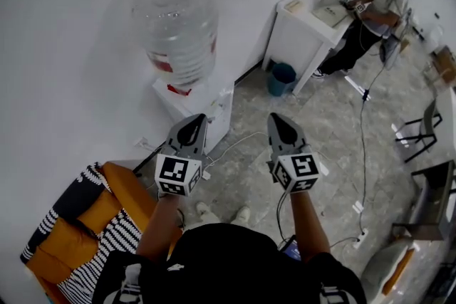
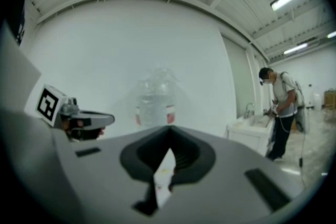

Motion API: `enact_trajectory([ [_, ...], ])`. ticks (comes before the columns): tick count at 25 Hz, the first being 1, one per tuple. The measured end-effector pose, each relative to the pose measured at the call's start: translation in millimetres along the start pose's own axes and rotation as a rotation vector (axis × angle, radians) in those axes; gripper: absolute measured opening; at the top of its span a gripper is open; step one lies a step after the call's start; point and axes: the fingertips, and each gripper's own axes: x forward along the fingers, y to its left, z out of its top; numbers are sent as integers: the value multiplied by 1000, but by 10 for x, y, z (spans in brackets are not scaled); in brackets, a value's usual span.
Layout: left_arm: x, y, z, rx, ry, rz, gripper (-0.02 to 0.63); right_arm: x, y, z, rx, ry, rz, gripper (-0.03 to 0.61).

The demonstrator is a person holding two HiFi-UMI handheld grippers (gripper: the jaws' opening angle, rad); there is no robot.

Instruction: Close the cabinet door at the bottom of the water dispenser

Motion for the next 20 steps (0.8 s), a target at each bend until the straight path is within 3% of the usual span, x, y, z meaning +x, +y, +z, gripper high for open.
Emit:
enact_trajectory([
  [20, -261, -154, 298, 47, -48, 22, 8, -238, 174, 235, -4, -74, 28, 34],
])
